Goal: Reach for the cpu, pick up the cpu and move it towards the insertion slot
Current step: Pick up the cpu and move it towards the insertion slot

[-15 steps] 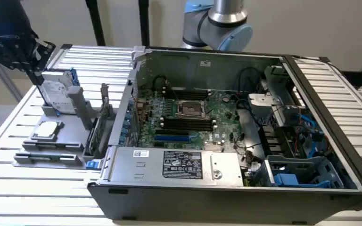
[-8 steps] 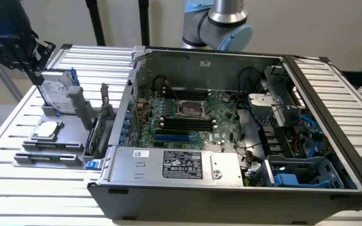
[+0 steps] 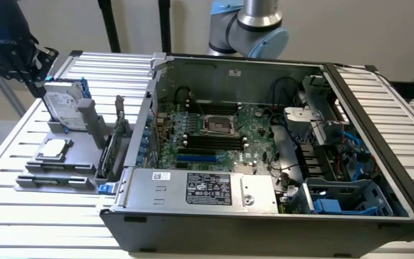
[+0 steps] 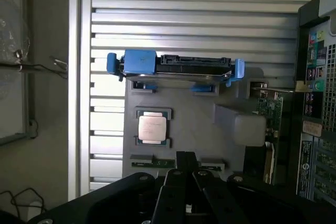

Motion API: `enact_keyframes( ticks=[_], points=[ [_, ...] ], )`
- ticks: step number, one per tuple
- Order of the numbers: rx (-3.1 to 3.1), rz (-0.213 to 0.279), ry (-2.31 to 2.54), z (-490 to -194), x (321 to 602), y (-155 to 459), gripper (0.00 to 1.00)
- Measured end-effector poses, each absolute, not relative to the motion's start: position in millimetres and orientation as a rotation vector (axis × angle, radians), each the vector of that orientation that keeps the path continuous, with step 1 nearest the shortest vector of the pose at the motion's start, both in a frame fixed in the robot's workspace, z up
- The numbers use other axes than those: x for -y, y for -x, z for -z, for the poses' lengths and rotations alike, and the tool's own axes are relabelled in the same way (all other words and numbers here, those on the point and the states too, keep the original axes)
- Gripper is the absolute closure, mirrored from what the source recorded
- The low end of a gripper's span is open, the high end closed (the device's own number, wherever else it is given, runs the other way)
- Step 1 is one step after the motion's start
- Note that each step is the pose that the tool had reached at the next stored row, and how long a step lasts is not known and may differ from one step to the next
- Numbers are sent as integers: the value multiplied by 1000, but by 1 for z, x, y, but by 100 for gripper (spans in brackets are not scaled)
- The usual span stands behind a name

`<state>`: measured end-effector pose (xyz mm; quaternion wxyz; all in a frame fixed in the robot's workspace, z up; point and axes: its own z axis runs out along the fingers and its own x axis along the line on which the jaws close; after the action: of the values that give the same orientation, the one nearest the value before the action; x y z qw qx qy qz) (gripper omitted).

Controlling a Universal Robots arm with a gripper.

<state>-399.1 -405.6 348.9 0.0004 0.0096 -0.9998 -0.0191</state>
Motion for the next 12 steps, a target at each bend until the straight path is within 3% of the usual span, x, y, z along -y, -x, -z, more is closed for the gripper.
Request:
enact_keyframes(
  ticks=[12],
  points=[
    [3140, 60, -30, -348, 406, 429, 89]
  ],
)
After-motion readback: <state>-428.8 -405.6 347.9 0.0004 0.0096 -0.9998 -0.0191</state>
